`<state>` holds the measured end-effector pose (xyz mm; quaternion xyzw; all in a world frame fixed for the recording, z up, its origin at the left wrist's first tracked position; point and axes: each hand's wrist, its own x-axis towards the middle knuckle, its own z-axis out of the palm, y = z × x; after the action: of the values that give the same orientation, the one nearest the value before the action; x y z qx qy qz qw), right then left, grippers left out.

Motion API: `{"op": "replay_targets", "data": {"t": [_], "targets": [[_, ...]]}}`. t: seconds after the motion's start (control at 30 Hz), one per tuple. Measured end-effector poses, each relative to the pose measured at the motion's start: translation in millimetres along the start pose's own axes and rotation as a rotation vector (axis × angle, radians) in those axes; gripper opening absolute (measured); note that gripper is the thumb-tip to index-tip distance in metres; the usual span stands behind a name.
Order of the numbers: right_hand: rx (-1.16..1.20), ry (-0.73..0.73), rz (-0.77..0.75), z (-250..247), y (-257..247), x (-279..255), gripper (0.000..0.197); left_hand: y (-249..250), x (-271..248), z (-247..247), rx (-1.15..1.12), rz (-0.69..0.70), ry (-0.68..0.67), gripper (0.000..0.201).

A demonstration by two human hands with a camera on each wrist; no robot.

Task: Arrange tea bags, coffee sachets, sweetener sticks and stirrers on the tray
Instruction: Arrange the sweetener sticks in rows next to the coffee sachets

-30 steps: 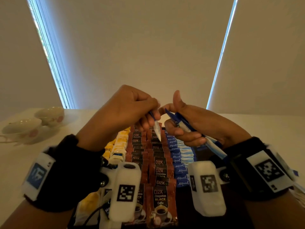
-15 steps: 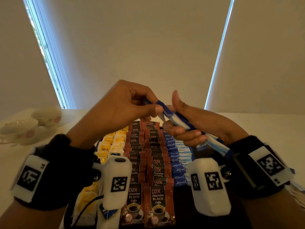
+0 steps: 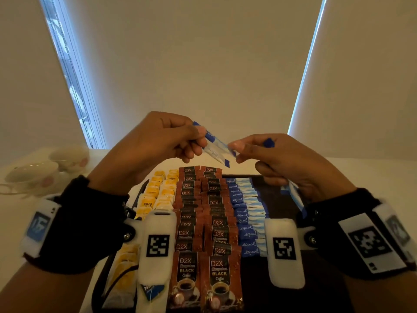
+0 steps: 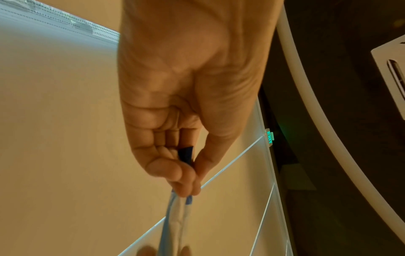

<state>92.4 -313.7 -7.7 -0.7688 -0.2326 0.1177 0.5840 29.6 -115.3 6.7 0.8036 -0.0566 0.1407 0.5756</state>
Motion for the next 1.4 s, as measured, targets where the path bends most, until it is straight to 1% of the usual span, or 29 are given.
{"op": "replay_targets", "data": {"t": [0.07, 0.13, 0.2, 0.27, 0.3, 0.4, 0.5, 0.6, 0.67, 0.73, 0.8, 0.87, 1.0, 1.1, 1.17, 1.3, 1.4], "targets": [[-0.011, -0.031, 0.012, -0.7, 1.2, -0.9, 0.03, -0.7, 0.4, -1.6, -0.025, 0.001, -0.002, 0.024], [-0.008, -0.024, 0.005, -1.2, 1.6, -1.3, 0.024, -1.3, 0.1, -0.3, -0.041, 0.004, -0.018, 0.021], [0.017, 0.037, -0.029, -1.1, 1.6, -0.4, 0.018, -1.8, -0.4, 1.1, -0.067, 0.003, -0.061, 0.016], [0.058, 0.106, -0.071, -1.0, 1.8, 0.9, 0.013, -3.5, 0.4, -0.5, -0.116, -0.002, -0.084, 0.026], [0.083, 0.132, -0.09, -0.9, 2.2, 1.5, 0.011, -4.5, 1.2, -1.5, -0.142, -0.002, -0.075, 0.028], [0.147, 0.185, -0.128, 0.8, 3.9, 3.8, 0.009, -6.6, 2.2, -1.8, -0.182, 0.002, -0.013, 0.022], [0.168, 0.213, -0.17, 3.2, 5.4, 5.0, 0.007, -9.2, 3.3, 2.5, -0.191, -0.003, 0.061, 0.022], [0.153, 0.195, -0.168, 7.1, 8.2, 6.5, 0.01, -10.0, 5.3, 5.7, -0.271, -0.024, 0.144, 0.013], [0.165, 0.182, -0.152, 10.9, 10.6, 7.9, 0.015, -10.8, 6.4, 5.7, -0.33, -0.047, 0.172, 0.012], [0.18, 0.189, -0.136, 14.5, 12.3, 9.0, 0.017, -11.3, 6.7, 5.2, -0.364, -0.061, 0.163, 0.012], [0.203, 0.205, -0.123, 15.8, 13.4, 9.8, 0.014, -11.9, 6.8, 5.4, -0.376, -0.066, 0.139, 0.012], [0.218, 0.202, -0.097, 14.3, 13.6, 10.0, 0.013, -12.3, 7.0, 5.3, -0.369, -0.063, 0.127, 0.012], [0.181, 0.085, -0.052, 10.3, 11.1, 6.9, 0.012, -13.6, 7.2, 4.7, -0.35, -0.041, 0.127, 0.01], [0.149, 0.024, -0.029, 4.5, 8.6, 4.3, 0.019, -13.2, 6.8, 4.5, -0.295, -0.028, 0.127, 0.016], [0.085, -0.003, -0.026, 2.2, 7.0, 2.2, 0.023, -12.4, 6.2, 3.9, -0.253, -0.009, 0.12, 0.017], [-0.014, -0.023, -0.05, 4.0, 4.2, -1.2, 0.02, -11.9, 5.9, 5.6, -0.16, 0.025, 0.108, 0.019], [0.058, 0.006, -0.027, 5.8, 3.4, -0.2, 0.016, -11.5, 5.8, 5.7, -0.141, 0.043, 0.112, 0.015]]}}
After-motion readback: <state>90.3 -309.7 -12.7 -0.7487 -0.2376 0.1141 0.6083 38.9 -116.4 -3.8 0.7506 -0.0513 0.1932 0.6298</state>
